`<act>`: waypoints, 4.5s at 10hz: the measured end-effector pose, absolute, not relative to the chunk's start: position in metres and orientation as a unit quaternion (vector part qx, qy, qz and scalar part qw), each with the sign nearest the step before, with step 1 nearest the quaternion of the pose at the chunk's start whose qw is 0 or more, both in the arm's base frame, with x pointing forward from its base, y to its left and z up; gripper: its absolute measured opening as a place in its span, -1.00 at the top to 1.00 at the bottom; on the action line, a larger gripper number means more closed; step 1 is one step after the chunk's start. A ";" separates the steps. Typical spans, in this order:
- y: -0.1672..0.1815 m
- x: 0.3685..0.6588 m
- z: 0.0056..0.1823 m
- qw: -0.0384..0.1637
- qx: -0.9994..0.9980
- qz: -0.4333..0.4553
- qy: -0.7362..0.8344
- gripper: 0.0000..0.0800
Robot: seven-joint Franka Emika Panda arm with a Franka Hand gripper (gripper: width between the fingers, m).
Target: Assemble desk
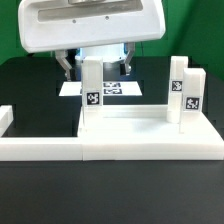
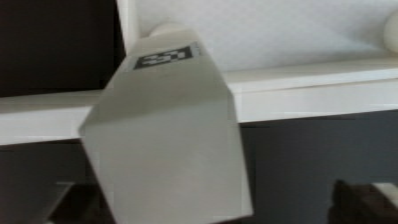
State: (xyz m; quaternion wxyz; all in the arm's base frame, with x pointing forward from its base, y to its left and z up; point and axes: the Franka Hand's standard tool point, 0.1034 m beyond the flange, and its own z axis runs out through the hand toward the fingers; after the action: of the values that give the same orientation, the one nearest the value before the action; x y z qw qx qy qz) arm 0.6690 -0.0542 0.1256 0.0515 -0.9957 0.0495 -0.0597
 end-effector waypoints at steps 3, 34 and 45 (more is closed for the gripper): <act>-0.057 0.669 0.126 0.057 -0.984 -0.055 0.160 0.70; -0.056 0.639 0.112 0.015 -0.934 0.018 0.355 0.26; -0.043 0.643 0.107 0.053 -0.909 -0.033 0.412 -0.60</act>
Offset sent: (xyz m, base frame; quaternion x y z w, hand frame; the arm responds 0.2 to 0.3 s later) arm 0.0000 0.0000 0.0000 0.0000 0.0000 0.1938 0.9810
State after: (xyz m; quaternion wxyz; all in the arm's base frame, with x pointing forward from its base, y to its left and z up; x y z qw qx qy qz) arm 0.6427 -0.0427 0.1069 0.0532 -0.9089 0.4123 -0.0334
